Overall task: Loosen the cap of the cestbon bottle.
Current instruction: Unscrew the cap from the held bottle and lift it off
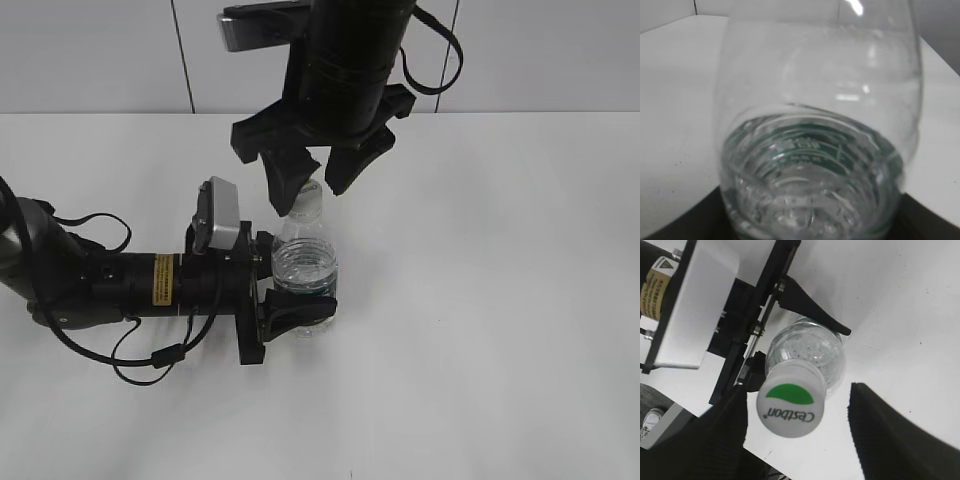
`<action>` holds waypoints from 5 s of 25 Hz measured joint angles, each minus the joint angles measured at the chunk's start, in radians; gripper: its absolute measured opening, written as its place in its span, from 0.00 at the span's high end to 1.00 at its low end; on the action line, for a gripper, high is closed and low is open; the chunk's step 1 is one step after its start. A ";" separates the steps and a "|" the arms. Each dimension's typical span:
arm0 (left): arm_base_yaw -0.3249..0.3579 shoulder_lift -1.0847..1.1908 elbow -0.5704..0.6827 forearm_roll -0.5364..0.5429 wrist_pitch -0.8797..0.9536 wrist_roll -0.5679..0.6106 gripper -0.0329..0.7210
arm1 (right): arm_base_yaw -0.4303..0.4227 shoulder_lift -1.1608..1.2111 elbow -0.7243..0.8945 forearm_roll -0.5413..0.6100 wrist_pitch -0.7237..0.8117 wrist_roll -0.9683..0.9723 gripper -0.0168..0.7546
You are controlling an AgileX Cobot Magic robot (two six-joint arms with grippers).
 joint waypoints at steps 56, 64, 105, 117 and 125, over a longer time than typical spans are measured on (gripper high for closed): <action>0.000 0.000 0.000 0.001 0.000 0.000 0.41 | 0.000 0.041 -0.035 0.024 0.000 -0.005 0.36; 0.000 0.000 0.000 0.001 0.000 0.000 0.41 | 0.000 0.041 -0.056 0.024 0.000 -0.010 0.38; 0.000 0.000 0.000 0.003 0.000 0.000 0.41 | 0.000 -0.002 -0.002 0.001 0.000 -0.030 0.38; 0.000 0.000 0.000 0.003 0.000 0.000 0.41 | 0.000 -0.002 -0.002 0.002 0.000 -0.031 0.38; 0.000 0.000 0.000 0.003 0.000 0.000 0.41 | 0.000 -0.002 -0.002 0.002 0.000 -0.032 0.38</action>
